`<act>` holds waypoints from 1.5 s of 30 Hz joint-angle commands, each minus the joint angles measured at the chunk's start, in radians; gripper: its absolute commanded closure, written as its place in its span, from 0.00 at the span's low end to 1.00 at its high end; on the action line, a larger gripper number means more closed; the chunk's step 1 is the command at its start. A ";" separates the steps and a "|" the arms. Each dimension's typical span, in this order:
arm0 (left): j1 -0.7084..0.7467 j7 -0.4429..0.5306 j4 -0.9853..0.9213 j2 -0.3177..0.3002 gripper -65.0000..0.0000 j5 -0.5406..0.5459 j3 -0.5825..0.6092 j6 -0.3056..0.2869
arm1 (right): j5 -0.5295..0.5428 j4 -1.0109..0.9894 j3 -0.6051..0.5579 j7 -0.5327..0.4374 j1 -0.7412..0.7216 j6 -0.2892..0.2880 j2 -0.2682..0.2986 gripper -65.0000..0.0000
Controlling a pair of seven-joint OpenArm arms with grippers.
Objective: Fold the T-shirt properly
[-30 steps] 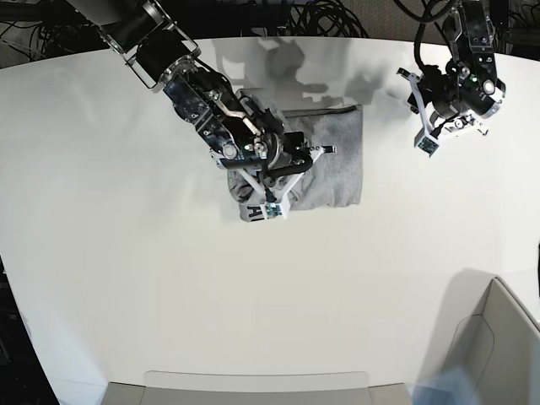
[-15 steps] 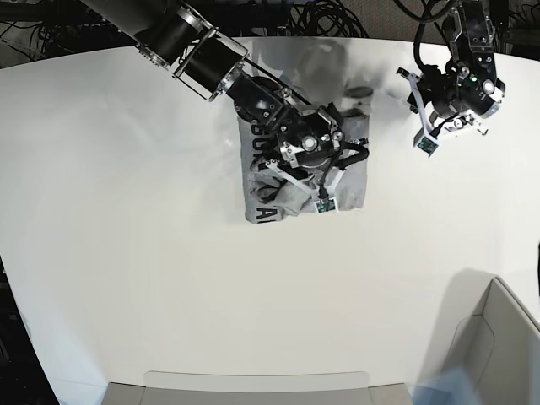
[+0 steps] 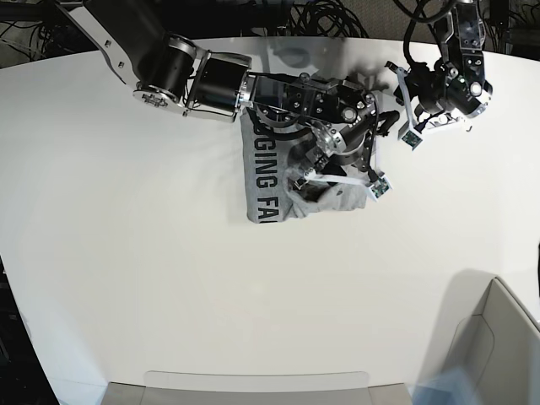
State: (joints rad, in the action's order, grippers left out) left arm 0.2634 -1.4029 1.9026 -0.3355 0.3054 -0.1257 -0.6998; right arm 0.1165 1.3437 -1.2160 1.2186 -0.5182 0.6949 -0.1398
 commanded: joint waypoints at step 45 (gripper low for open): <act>-0.109 0.041 0.134 0.140 1.00 -0.001 -0.214 0.002 | 0.098 0.498 0.594 -0.481 0.364 -0.094 0.366 0.99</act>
State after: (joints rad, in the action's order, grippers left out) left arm 0.1658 -1.3842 2.0167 -0.1902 0.2966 -0.3340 -0.6998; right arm 0.2142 1.8263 -0.6254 0.7582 -0.1436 0.6064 0.2283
